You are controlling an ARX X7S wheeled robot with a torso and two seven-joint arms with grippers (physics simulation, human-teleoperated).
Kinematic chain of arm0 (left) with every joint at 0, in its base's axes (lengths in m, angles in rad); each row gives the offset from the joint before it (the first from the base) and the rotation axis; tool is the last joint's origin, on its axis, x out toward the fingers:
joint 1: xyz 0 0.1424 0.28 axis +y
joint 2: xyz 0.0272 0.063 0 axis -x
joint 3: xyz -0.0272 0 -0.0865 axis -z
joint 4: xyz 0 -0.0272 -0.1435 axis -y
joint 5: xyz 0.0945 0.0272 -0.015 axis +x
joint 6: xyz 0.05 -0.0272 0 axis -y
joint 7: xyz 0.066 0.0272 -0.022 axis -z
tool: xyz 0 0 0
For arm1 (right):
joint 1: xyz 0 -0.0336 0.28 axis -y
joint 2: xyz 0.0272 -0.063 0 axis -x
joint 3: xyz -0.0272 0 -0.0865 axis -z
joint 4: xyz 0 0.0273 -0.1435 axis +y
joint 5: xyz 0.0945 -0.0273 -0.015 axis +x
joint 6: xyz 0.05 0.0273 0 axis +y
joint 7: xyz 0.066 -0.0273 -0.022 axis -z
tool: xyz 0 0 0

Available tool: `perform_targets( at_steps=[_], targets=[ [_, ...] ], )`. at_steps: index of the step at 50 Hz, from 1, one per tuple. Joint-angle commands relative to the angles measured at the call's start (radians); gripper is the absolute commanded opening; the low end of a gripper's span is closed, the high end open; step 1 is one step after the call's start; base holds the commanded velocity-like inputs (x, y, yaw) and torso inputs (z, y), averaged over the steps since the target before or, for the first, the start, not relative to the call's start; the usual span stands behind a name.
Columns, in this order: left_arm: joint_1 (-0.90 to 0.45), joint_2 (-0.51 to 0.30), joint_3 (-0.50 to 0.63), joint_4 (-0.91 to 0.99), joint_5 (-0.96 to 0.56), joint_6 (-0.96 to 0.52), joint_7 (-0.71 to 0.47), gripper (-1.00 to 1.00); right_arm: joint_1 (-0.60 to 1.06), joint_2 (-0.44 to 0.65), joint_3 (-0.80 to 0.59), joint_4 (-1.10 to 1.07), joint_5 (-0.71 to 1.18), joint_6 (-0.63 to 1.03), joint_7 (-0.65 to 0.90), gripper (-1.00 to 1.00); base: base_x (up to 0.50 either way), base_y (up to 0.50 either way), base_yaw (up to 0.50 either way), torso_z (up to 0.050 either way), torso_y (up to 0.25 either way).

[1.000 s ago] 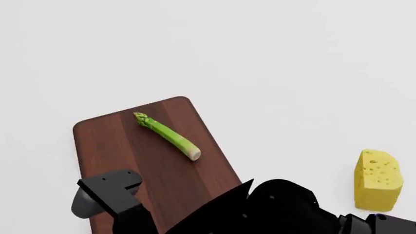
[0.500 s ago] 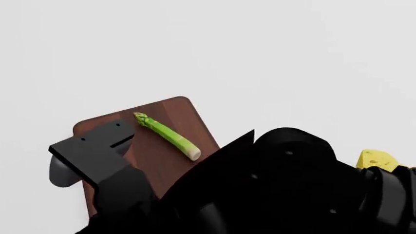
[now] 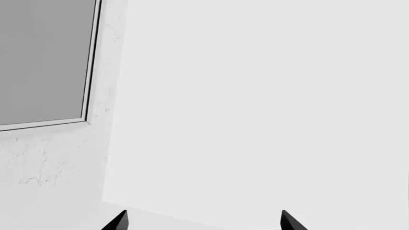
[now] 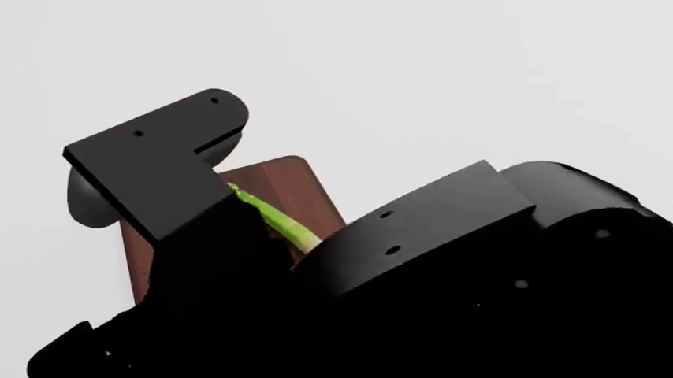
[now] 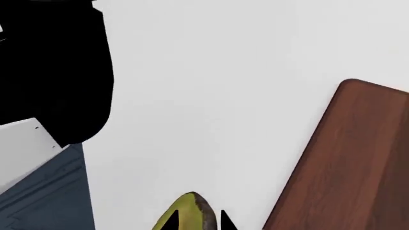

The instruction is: Clear the non-vegetable object off the cutting board and place the vegetables onto it.

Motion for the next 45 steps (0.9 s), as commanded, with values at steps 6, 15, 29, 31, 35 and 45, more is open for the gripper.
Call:
perform_targets(
  at_steps=[6, 15, 29, 31, 35, 45],
  targets=[
    [-0.001, -0.002, -0.002, 0.011, -0.009, -0.008, -0.006, 1.0, 0.063, 0.107, 0.082, -0.137, 0.034, -0.091, 0.137, -1.0, 0.0, 0.0, 0.0, 0.0, 0.0],
    [0.0, -0.002, -0.002, 0.012, -0.011, -0.007, -0.007, 1.0, 0.111, 0.154, 0.101, -0.17, 0.072, -0.102, 0.202, -1.0, 0.0, 0.0, 0.0, 0.0, 0.0],
    [-0.005, 0.002, 0.0, 0.019, -0.017, -0.011, -0.012, 1.0, 0.065, 0.333, 0.161, -0.293, 0.061, -0.193, 0.276, -1.0, 0.0, 0.0, 0.0, 0.0, 0.0],
    [-0.005, 0.002, -0.001, 0.022, -0.019, -0.013, -0.013, 1.0, 0.057, 0.35, 0.166, -0.3, 0.054, -0.196, 0.274, -1.0, 0.0, 0.0, 0.0, 0.0, 0.0],
    [-0.011, 0.0, -0.001, 0.022, -0.02, -0.016, -0.014, 1.0, 0.021, 0.409, 0.185, -0.32, 0.025, -0.22, 0.257, -1.0, 0.0, 0.0, 0.0, 0.0, 0.0],
    [-0.008, -0.002, 0.001, 0.029, -0.021, -0.014, -0.016, 1.0, -0.103, 0.511, 0.208, -0.307, -0.105, -0.284, 0.149, -1.0, 0.0, 0.0, 0.0, 0.0, 0.0]
  ],
)
